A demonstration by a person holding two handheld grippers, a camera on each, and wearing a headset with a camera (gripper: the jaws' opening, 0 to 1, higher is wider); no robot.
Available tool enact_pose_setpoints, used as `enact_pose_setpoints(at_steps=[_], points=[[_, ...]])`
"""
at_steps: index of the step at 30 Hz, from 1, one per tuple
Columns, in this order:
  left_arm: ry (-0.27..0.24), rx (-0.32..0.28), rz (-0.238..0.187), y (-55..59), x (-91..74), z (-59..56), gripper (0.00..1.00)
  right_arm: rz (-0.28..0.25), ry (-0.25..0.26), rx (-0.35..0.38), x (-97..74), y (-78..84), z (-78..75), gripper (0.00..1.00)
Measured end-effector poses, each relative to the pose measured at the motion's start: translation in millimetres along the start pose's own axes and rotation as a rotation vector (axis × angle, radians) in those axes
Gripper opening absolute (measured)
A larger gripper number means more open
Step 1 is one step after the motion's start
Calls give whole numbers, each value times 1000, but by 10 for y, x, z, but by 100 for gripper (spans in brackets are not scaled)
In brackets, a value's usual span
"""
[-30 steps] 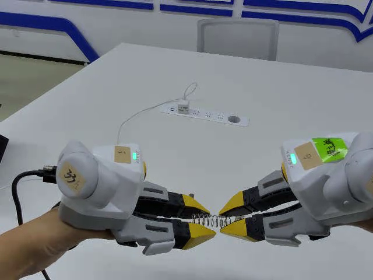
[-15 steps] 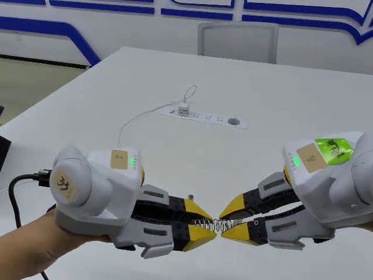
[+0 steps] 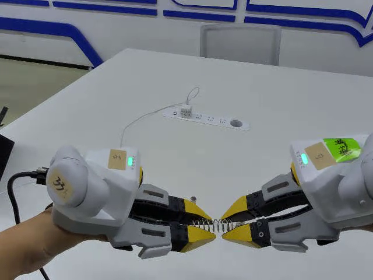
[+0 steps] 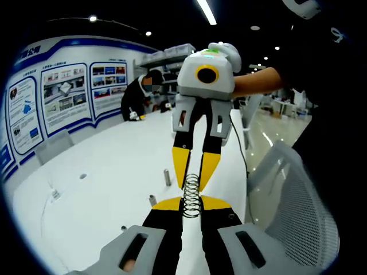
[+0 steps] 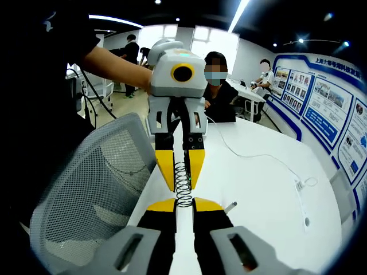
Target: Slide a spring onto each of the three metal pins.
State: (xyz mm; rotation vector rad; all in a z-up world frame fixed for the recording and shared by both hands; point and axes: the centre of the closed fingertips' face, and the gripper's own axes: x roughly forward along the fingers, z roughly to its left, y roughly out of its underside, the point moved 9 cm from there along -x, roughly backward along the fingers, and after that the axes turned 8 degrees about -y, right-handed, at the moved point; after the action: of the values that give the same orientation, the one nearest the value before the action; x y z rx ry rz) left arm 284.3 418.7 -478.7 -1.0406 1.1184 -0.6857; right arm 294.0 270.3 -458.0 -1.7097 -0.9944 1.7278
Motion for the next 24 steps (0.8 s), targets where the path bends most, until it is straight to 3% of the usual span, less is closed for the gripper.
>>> enact_pose_setpoints(at_steps=[6,10,14,20,24], points=[[-5,29,23,7,-6,0,10,-74,-23,24,-52,-106,2,11],[-4,36,21,2,6,-6,10,-214,-41,86,-69,-249,-15,11],[-14,43,25,5,17,25,10,-181,-28,68,-40,-259,-39,11],[-24,8,-10,0,-7,23,10,-248,-24,123,-26,-300,-43,11],[-27,4,-18,2,-1,14,10,-263,-26,140,-6,-324,-52,11]])
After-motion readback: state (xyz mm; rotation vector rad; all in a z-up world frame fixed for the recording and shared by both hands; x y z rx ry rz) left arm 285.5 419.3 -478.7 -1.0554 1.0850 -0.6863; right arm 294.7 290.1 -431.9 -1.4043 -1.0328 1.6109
